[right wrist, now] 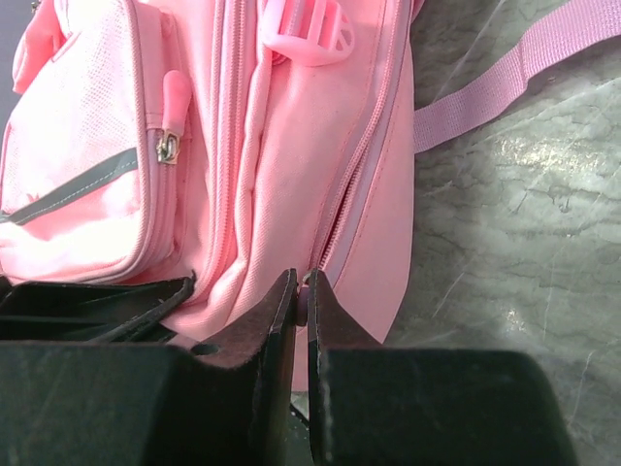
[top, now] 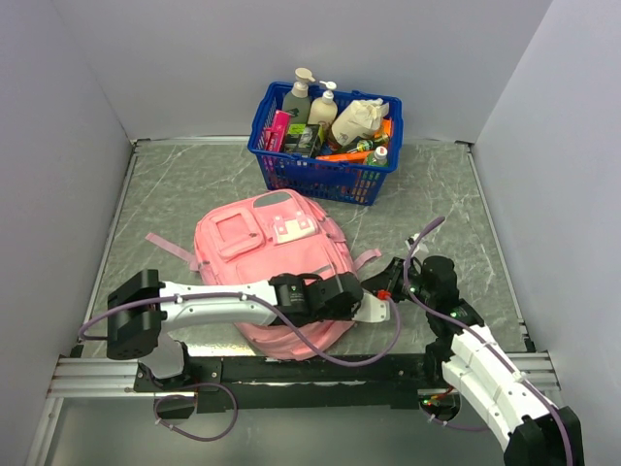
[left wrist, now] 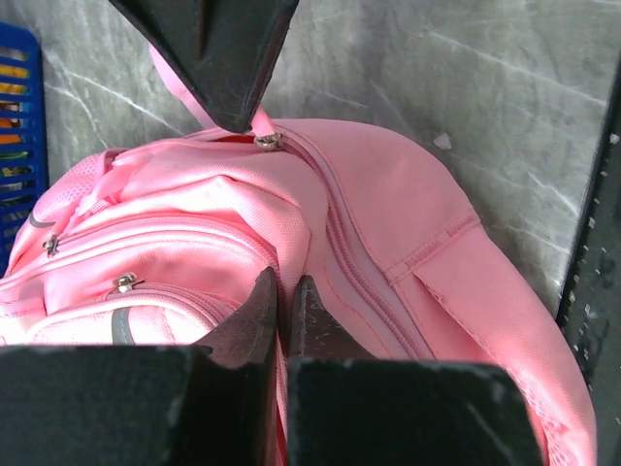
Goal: Pack the student bag
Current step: Unzip the student bag at the center of the board.
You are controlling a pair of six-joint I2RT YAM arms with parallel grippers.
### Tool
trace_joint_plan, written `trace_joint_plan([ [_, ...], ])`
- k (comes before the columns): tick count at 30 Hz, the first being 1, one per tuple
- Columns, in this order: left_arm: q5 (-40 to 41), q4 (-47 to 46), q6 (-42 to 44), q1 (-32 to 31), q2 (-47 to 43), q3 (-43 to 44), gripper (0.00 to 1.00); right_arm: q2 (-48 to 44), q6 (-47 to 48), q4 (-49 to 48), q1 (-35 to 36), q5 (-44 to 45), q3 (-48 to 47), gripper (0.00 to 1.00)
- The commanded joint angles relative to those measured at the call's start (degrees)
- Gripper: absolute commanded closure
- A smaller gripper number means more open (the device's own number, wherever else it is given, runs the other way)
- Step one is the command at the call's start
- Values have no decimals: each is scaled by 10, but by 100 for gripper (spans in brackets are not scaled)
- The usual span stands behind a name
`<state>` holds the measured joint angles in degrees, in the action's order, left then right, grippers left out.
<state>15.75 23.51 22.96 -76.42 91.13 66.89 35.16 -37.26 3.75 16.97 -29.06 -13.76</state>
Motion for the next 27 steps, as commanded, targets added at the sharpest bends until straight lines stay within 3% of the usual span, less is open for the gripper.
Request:
trace_joint_plan([
  [1, -51, 38, -5, 7, -10, 62, 99, 24, 9, -22, 0, 19, -18, 100],
  [7, -265, 154, 14, 7, -21, 128, 99, 103, 14, -79, -3, 71, -35, 100],
  [11, -339, 209, 59, 7, -38, 112, 99, 155, 19, -113, -5, 94, -59, 100],
  [19, -378, 254, 130, 8, -75, 46, 99, 218, 16, -151, -7, 128, -87, 100],
  [23, -333, 211, 106, 9, -82, 30, 99, 235, 17, -159, -6, 125, -100, 100],
  [25, -283, 190, 84, 14, -79, 29, 91, 236, 15, -161, -6, 120, -101, 100],
  [26, -274, 173, 78, 25, -77, 32, 54, 235, 17, -159, -7, 120, -103, 100],
  [27, -241, 161, 53, 30, -74, 47, 34, 235, 19, -145, -7, 124, -109, 100],
])
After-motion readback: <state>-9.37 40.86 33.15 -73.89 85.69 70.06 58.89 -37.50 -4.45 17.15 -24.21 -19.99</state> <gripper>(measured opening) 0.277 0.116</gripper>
